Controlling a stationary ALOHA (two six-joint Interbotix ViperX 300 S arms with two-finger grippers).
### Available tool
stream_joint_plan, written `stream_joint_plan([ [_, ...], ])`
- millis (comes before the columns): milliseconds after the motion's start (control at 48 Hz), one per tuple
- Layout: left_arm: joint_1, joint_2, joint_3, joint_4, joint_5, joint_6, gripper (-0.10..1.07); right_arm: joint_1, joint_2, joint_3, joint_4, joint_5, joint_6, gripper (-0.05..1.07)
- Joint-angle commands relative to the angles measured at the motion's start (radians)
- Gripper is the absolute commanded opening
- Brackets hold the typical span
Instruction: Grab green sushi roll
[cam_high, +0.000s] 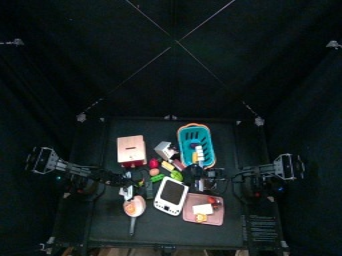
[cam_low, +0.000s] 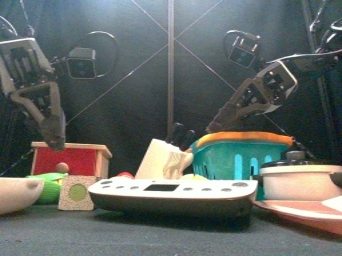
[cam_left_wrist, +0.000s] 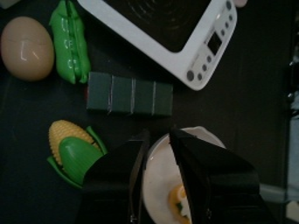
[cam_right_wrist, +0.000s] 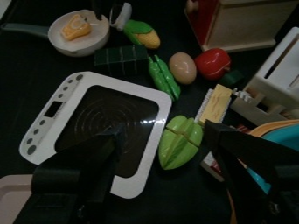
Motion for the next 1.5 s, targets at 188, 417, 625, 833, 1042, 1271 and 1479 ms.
stream_joint_plan([
  [188,0.046,0.029,-0.152,-0.098,0.189,-0.003,0.69,-0.005,-0.014,-0.023,-0.008,-0.005,-0.002,1.0],
  [417,0.121,0.089,-0.255,-0.063,0.307,-0.035,0.68,-0.003,-0.014,-0.021,-0.012,-0.003,0.002,1.0],
  [625,0.186,0.067,-0.347,0.083,0.388,-0.133,0.68,0.0,-0.018,-0.02,-0.012,-0.003,0.003,1.0],
  [833,0.201,0.055,-0.408,0.327,0.545,-0.413,0.68,0.003,-0.023,-0.018,-0.012,0.0,0.002,1.0],
  [1042,0.166,0.081,-0.391,0.489,0.54,-0.767,0.68,0.003,-0.023,-0.02,-0.009,0.002,0.003,1.0],
  [1271,0.075,0.149,-0.379,0.592,0.541,-1.069,0.68,0.008,-0.029,-0.017,-0.008,0.008,0.003,1.0],
  [1479,0.035,0.178,-0.383,0.606,0.503,-1.226,0.69,0.009,-0.04,-0.011,-0.009,0.026,0.003,1.0],
])
